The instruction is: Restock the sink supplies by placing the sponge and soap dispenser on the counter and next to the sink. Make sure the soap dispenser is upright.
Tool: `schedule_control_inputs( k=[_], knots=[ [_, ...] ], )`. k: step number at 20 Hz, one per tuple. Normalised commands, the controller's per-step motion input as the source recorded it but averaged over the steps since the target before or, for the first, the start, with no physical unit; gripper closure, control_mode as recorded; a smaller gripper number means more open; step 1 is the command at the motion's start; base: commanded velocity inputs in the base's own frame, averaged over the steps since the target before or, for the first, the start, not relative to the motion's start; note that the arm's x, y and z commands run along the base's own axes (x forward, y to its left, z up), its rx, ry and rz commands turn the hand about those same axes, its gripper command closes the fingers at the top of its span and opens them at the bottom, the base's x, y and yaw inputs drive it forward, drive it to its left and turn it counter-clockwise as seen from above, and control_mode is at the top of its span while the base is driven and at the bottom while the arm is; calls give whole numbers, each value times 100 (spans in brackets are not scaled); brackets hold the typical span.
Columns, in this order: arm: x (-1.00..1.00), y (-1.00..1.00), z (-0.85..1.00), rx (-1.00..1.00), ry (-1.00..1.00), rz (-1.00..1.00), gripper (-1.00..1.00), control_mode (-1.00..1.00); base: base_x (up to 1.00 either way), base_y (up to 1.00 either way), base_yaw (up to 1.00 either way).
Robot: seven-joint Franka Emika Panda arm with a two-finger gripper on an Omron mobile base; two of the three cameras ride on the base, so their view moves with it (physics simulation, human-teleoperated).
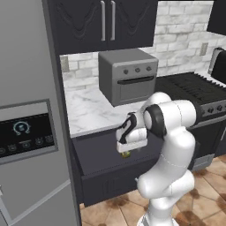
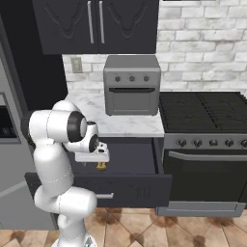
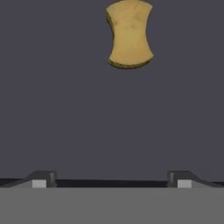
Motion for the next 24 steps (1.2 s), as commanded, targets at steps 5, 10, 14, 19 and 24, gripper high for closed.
schedule_control_inputs(
  k=[5,10,14,19,24],
  knots=[
    [18,0,-20,2,7,0,-100,-100,0,0,0],
    [-16,-6,-17,3,3,-1,-100,-100,0,0,0],
    [-84,-21,-5,8,0,-4,-100,-100,0,0,0],
    [-69,-16,-2,7,1,-5,-100,-100,0,0,0],
    [-37,-6,1,3,16,-5,-100,-100,0,0,0]
  ],
)
